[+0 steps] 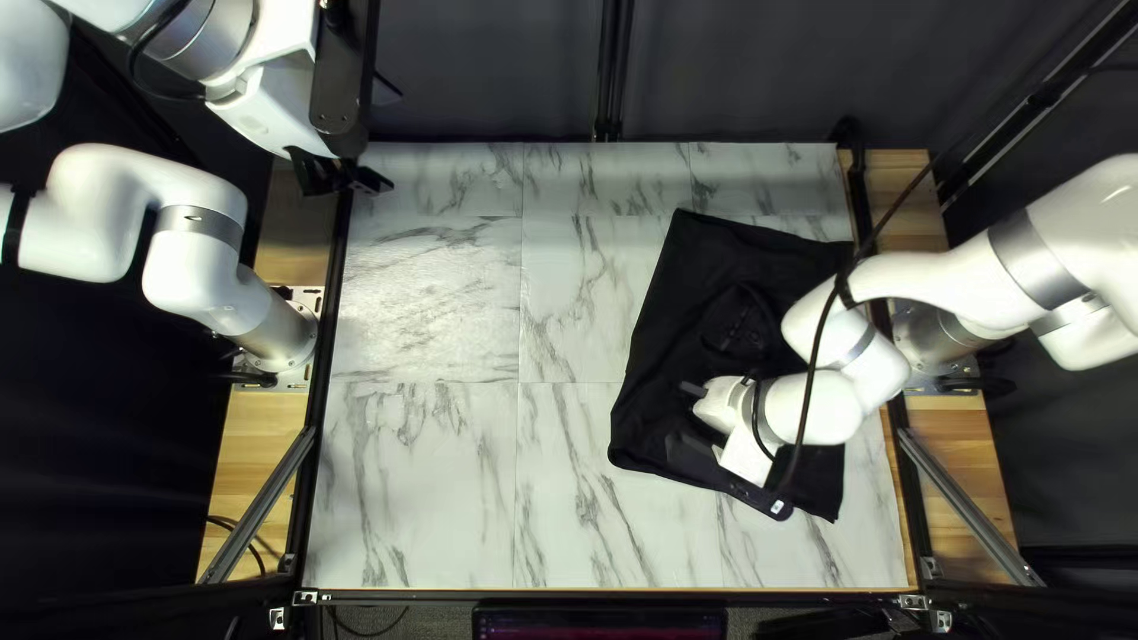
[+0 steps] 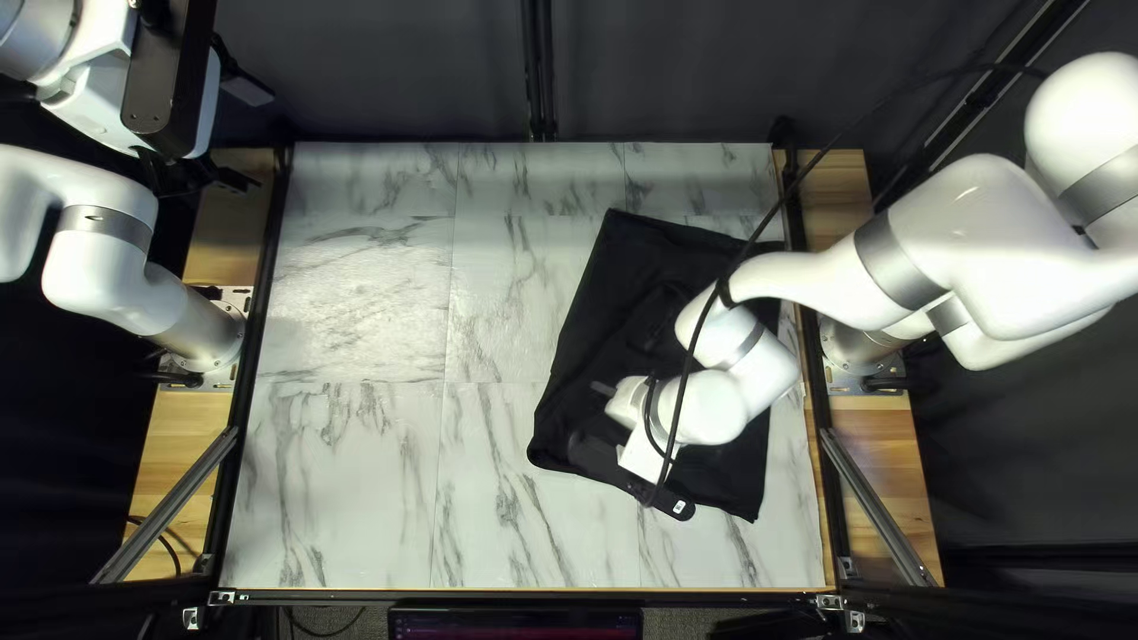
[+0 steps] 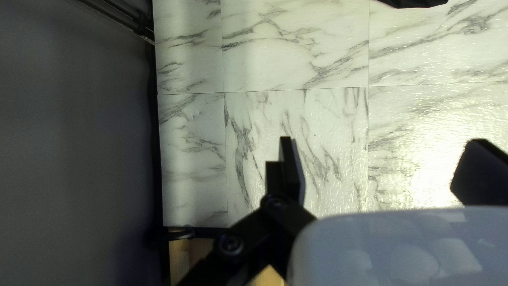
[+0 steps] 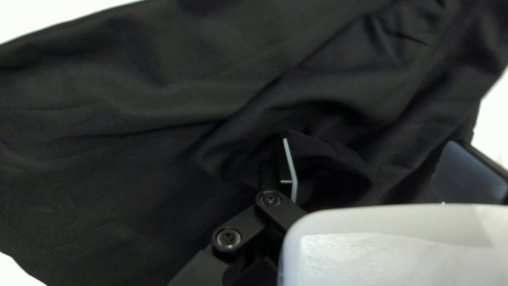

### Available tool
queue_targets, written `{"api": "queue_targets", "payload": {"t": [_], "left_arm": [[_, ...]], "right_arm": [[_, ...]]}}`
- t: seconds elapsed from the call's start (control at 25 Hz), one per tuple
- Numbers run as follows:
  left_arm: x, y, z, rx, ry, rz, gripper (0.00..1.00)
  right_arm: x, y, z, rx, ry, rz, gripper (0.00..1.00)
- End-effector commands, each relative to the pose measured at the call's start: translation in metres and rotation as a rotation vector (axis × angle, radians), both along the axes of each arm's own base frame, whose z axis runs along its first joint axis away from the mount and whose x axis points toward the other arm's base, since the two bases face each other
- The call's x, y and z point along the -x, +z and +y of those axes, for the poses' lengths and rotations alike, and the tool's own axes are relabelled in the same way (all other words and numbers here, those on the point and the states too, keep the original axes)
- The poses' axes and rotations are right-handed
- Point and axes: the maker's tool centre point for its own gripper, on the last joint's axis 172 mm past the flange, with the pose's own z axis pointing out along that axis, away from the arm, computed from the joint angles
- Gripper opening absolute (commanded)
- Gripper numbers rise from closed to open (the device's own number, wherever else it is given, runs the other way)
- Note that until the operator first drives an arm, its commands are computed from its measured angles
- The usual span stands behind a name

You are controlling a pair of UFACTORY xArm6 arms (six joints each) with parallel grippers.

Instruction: Fold t-shirt

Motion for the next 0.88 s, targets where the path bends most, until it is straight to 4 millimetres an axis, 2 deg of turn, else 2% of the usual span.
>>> {"api": "queue_targets", "payload": {"t": [0.04, 0.08, 0.12, 0.16, 0.2, 0.28, 0.44, 0.64, 0.84, 0.88], "left_arm": [[0.0, 0.0, 0.0, 0.0, 0.0, 0.0, 1.0], [0.0, 0.0, 0.0, 0.0, 0.0, 0.0, 1.0], [0.0, 0.0, 0.0, 0.0, 0.0, 0.0, 1.0], [0.0, 0.0, 0.0, 0.0, 0.0, 0.0, 1.0], [0.0, 0.0, 0.0, 0.0, 0.0, 0.0, 1.0], [0.0, 0.0, 0.0, 0.0, 0.0, 0.0, 1.0], [0.0, 0.0, 0.0, 0.0, 0.0, 0.0, 1.0], [0.0, 0.0, 0.0, 0.0, 0.0, 0.0, 1.0], [0.0, 0.0, 0.0, 0.0, 0.0, 0.0, 1.0], [0.0, 0.0, 0.0, 0.0, 0.0, 0.0, 1.0]], "right_arm": [[0.006, 0.003, -0.008, 0.02, -0.002, 0.018, 0.08], [0.005, 0.009, -0.008, 0.024, -0.003, 0.02, 0.42], [0.005, 0.012, -0.008, 0.026, -0.003, 0.02, 0.7], [0.004, 0.019, -0.008, 0.03, -0.004, 0.02, 0.77], [0.003, 0.023, -0.008, 0.032, -0.005, 0.02, 1.0], [0.002, 0.033, -0.008, 0.038, -0.005, 0.022, 1.0], [0.006, 0.038, -0.015, 0.055, -0.014, 0.039, 1.0], [0.0, 0.026, -0.023, 0.079, -0.021, 0.05, 1.0], [-0.006, 0.005, -0.027, 0.11, -0.017, 0.066, 1.0], [-0.007, 0.002, -0.024, 0.114, -0.014, 0.067, 0.97]]}}
